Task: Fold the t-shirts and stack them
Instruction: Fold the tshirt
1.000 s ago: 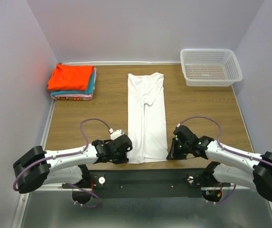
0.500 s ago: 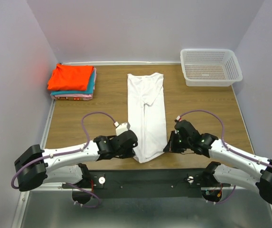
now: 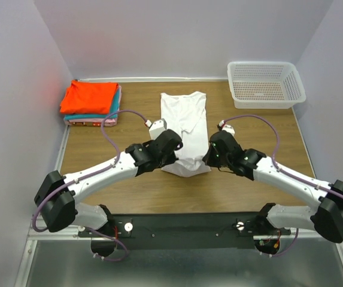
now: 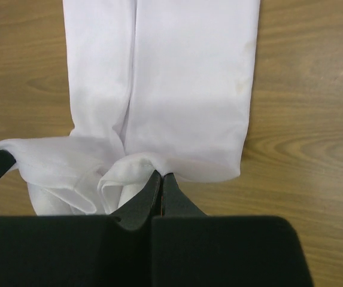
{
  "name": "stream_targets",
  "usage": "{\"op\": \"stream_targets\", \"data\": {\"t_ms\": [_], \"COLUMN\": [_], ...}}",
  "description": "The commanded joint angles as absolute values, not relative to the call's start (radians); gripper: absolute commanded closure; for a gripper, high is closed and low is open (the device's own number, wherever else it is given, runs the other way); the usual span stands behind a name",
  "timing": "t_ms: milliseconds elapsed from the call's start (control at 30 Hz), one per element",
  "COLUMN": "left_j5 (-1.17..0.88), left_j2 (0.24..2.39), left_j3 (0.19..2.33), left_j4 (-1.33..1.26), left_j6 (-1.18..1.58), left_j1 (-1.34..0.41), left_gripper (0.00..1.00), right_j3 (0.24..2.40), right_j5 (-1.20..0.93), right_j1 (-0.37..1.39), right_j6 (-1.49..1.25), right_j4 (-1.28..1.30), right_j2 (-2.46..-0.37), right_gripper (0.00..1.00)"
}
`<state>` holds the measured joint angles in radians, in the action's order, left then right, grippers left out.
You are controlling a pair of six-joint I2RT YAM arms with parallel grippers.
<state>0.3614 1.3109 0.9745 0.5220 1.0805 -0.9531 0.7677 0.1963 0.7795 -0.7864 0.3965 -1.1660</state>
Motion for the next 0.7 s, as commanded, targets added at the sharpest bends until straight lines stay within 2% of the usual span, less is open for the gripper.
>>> {"op": "stream_targets", "data": {"t_ms": [0, 300, 667], "left_j5": [0.431, 0.4, 0.368], "left_j2": [1.371, 1.485, 1.647], "left_j3": [1.044, 1.181, 1.313], "left_j4": [0.537, 0.489, 0.485], "left_j6": [0.985, 0.827, 0.736], "left_j1": [-0.879, -0.759, -0.666], "left_gripper": [1.0, 1.0, 1.0], "right_j3": [0.863, 1.017, 1.126], "right_j5": [0.344, 0.383, 0.301], "right_j1": [0.778, 0.726, 0.631], "right_j6": [-0.741, -0.692, -0.64], "right_j4": [0.374, 0.354, 0.334], "right_j2": [-1.245, -1.397, -1.549], "right_gripper": [0.99, 1.0, 1.0]}}
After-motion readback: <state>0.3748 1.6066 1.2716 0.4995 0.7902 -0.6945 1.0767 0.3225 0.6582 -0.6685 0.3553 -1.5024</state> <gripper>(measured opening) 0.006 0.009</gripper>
